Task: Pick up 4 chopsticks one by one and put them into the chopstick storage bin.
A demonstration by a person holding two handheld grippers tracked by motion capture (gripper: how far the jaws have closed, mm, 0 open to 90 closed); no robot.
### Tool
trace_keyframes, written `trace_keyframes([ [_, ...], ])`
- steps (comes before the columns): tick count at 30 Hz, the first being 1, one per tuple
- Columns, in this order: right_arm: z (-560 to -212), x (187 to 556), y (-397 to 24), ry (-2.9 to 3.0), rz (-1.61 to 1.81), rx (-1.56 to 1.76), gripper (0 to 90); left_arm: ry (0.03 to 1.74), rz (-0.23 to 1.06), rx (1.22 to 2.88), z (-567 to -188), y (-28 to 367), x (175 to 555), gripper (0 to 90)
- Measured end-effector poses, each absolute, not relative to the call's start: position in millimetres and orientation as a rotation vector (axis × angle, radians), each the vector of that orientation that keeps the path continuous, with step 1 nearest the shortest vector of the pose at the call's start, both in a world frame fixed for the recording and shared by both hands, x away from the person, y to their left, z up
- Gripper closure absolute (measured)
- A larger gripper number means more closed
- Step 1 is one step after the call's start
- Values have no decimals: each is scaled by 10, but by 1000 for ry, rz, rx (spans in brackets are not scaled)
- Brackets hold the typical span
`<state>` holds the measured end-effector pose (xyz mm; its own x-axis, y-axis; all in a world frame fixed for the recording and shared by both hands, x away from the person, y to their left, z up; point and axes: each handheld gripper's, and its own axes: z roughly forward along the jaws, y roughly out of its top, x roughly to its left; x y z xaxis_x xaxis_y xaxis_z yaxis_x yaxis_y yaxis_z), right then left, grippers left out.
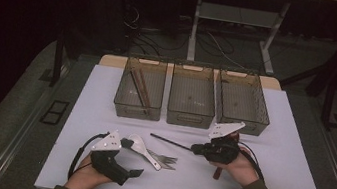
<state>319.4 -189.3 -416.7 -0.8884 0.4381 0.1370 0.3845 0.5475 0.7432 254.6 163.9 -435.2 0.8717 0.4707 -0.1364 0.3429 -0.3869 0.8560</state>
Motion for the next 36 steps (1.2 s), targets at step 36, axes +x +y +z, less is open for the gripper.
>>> trace_keyframes([
  [36, -3492, 3380, -1943, 2461, 1483, 712, 859, 597, 159, 2006, -4358, 1640, 2557, 0],
])
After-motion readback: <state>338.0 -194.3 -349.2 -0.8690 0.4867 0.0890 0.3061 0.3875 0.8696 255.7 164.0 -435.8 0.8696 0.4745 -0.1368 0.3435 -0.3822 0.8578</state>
